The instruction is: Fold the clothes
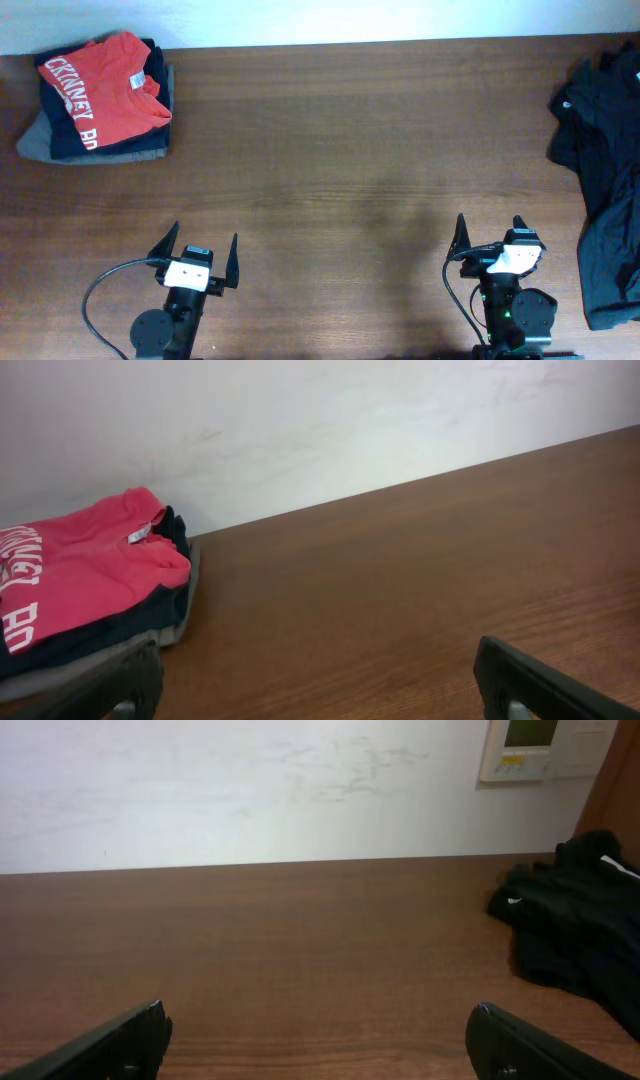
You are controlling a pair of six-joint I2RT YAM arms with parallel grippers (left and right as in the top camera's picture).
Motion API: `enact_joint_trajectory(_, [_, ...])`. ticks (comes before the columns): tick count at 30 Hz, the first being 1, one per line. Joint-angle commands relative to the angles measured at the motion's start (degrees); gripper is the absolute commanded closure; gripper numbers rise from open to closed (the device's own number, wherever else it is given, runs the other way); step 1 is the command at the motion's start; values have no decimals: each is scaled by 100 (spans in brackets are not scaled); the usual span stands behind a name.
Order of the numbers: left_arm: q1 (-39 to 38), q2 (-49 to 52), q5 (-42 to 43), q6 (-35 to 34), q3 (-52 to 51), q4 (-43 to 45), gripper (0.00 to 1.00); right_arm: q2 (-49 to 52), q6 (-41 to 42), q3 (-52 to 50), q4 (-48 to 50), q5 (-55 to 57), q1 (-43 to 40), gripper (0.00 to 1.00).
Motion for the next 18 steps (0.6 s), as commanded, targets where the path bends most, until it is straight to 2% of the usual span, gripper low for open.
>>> enact_joint_trajectory(1, [28, -55, -63, 94, -24, -28, 1, -59, 4, -28, -44, 33, -44, 1])
enact_joint_trajectory(13, [28, -55, -63, 94, -24, -26, 1, -59, 122, -28, -2, -98, -44, 1])
enact_joint_trajectory(18, [28, -55, -63, 94, -24, -26, 1, -48, 1508, -28, 70, -1327, -44, 1])
